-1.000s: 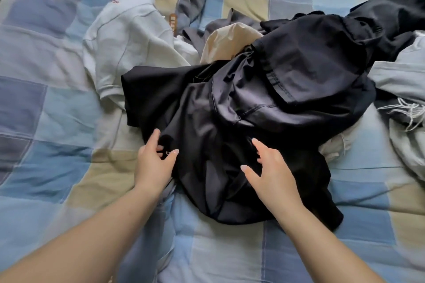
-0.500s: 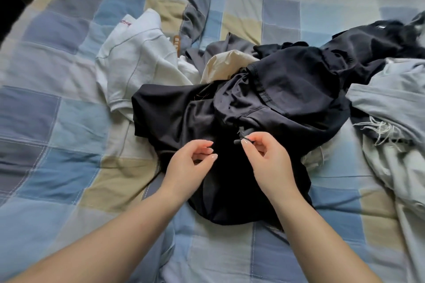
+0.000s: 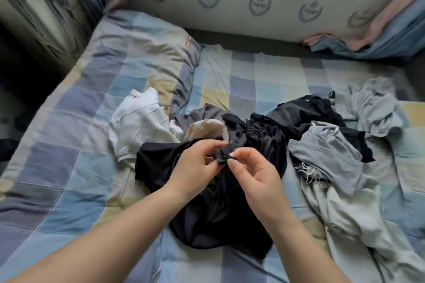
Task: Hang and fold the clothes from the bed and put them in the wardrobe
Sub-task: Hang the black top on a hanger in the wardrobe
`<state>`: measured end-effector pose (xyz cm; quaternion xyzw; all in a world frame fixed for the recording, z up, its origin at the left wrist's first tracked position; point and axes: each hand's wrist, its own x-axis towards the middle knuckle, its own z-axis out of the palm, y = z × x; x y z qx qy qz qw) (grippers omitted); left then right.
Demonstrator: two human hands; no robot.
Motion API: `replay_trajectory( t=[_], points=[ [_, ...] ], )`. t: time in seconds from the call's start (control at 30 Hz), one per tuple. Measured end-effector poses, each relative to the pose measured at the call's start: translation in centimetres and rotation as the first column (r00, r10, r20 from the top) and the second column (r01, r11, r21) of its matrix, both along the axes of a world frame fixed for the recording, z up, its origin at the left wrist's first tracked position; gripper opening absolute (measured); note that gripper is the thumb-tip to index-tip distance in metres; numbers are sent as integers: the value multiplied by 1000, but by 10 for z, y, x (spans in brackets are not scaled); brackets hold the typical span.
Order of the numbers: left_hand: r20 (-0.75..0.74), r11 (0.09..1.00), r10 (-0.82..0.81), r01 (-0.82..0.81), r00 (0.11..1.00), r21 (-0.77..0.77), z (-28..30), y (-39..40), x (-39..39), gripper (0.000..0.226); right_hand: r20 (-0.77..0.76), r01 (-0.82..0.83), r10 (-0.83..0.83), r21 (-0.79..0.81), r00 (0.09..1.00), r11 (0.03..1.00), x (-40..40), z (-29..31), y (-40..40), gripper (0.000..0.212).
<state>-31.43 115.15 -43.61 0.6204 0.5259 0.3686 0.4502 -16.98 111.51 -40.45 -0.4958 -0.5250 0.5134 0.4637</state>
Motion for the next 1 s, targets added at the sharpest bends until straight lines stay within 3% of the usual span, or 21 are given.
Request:
replay_trajectory(
  t=[0.13,0.2,0.27,0.33,0.43,0.53,0.73,0.9,1.0],
  points=[
    [-16,996,-90,89,996,-10,56,-12,3,13,92,-17,10,76,996,997,14,44,-14,14],
    [7,997,-78,78,997,0,79,-18,0,17,238,-6,-15,90,971,996,25,51,-19,32],
    [82,998,-56,57,995,-16,106,-23,-3,11,429,-61,34,49,903,997,37,58,-21,54],
    [150,999,-37,41,988,-23,134,-27,-5,21,595,-129,121,-31,794,991,43,61,-18,66],
    [229,999,12,-3,973,-39,175,-33,-6,20,679,-136,154,-80,718,987,38,74,-12,52],
    [293,993,115,-109,949,-36,215,-37,-14,10,735,-100,20,66,678,993,24,104,-9,19],
    [426,924,370,-372,826,-83,270,-39,-44,8,440,11,-104,210,892,978,-3,194,-6,14],
    [305,928,363,-313,881,-202,287,-59,-56,34,113,56,-69,111,991,992,-25,265,-10,14],
    [237,964,255,-226,937,-144,297,-82,-55,27,-131,63,-60,15,990,998,-36,297,-13,11]
  ],
)
